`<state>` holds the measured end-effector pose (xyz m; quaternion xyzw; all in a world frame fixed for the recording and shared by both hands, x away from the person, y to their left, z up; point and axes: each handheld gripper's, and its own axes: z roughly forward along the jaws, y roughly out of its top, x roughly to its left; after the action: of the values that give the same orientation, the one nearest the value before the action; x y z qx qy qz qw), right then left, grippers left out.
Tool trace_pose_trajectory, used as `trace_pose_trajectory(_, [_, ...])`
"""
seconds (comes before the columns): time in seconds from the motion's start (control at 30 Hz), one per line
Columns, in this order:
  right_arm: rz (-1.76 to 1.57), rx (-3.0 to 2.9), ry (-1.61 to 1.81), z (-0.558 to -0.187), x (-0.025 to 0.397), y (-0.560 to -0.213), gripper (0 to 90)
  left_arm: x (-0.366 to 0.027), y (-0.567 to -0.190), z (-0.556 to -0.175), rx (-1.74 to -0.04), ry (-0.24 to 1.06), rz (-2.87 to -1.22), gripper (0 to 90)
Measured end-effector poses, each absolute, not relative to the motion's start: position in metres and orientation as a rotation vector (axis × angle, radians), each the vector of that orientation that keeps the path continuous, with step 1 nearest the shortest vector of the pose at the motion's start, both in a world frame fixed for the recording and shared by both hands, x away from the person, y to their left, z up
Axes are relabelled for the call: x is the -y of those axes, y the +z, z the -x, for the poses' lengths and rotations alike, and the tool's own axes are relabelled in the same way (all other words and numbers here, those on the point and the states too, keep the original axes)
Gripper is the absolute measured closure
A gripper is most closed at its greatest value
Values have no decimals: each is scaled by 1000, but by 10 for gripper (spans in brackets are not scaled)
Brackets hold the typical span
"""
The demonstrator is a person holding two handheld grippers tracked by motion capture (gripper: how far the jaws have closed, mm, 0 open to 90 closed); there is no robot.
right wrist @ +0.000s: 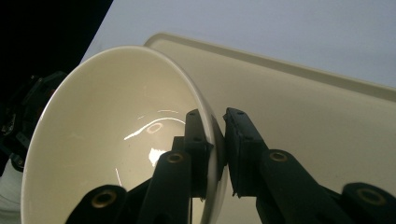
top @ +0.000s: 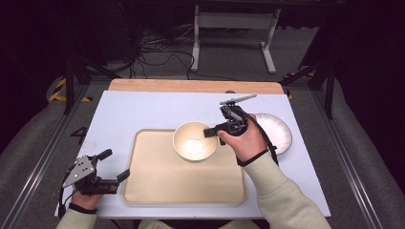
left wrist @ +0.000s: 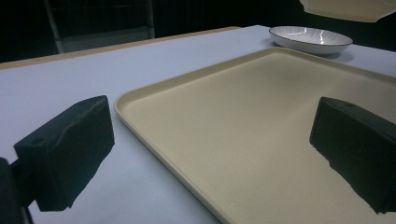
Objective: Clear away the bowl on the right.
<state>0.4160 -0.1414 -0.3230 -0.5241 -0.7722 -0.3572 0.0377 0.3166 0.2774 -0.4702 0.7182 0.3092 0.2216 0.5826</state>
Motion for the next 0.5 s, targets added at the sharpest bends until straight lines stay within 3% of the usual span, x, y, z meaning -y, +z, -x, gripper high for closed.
trace_pose_trajectory(0.5, [1588, 2372, -1035, -422, 117, -358, 797, -277, -470, -316, -720, 516, -1676, 4])
